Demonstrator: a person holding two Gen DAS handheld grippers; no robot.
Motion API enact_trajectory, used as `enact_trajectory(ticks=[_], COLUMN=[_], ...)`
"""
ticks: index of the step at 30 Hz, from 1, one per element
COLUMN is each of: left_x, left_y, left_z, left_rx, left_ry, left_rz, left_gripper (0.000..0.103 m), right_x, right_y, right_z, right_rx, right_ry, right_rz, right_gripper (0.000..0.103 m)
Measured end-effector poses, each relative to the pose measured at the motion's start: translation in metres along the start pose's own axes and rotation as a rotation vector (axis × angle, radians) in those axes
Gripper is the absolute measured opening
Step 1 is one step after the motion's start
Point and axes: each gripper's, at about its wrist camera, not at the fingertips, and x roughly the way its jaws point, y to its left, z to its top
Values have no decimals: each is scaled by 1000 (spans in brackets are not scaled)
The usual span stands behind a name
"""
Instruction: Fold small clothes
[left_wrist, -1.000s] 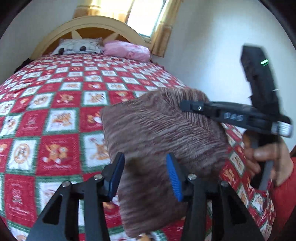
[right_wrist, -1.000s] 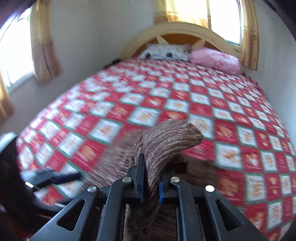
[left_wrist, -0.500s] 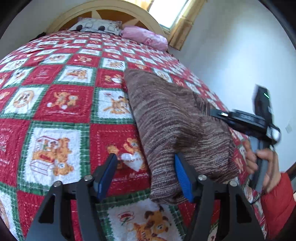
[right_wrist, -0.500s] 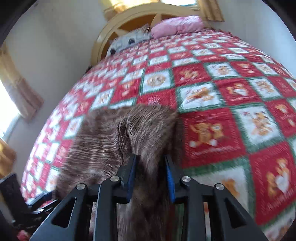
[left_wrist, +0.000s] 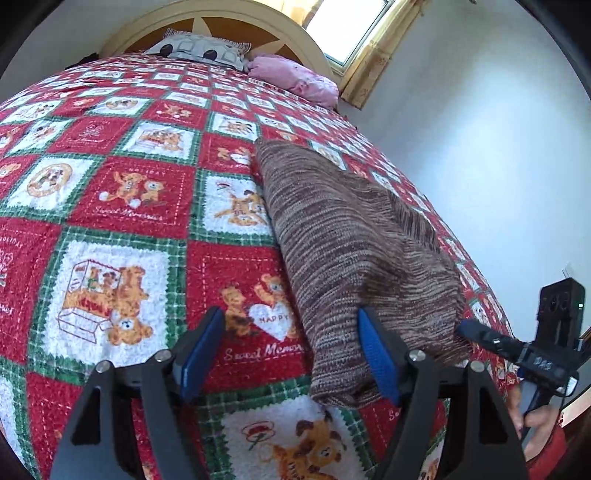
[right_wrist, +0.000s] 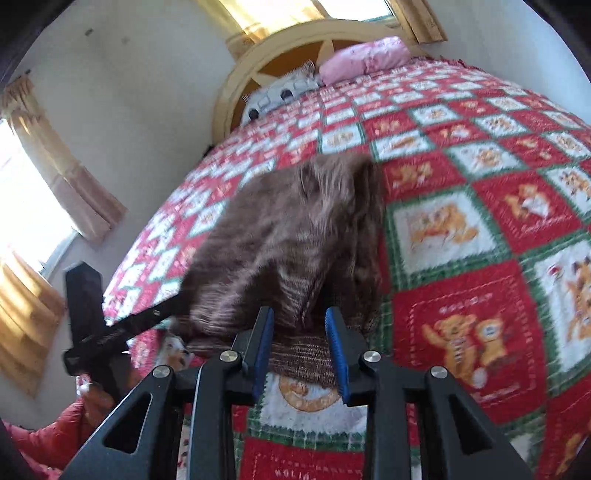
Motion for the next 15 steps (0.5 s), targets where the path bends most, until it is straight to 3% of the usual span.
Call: enact_trajectory(ticks=[5, 8, 10, 15], left_x=[-1, 0, -1, -2], left_y=[1, 1, 1, 7], left_z=[-1, -1, -1, -1], left_rx=[-2, 1, 3, -26], left_ry=[-1, 2, 2, -5], left_rz=[-4, -6, -6, -41], left_gripper=[79, 80, 80, 80], right_x=[22, 30, 36, 20], right_y=[3, 1, 3, 1], right_z=[7, 12, 12, 17], right_rx=[-27, -2, -19, -4], right_ry=[1, 6, 34, 84], right_rz=[-40, -14, 17, 72], right_gripper=[30, 30, 10, 7])
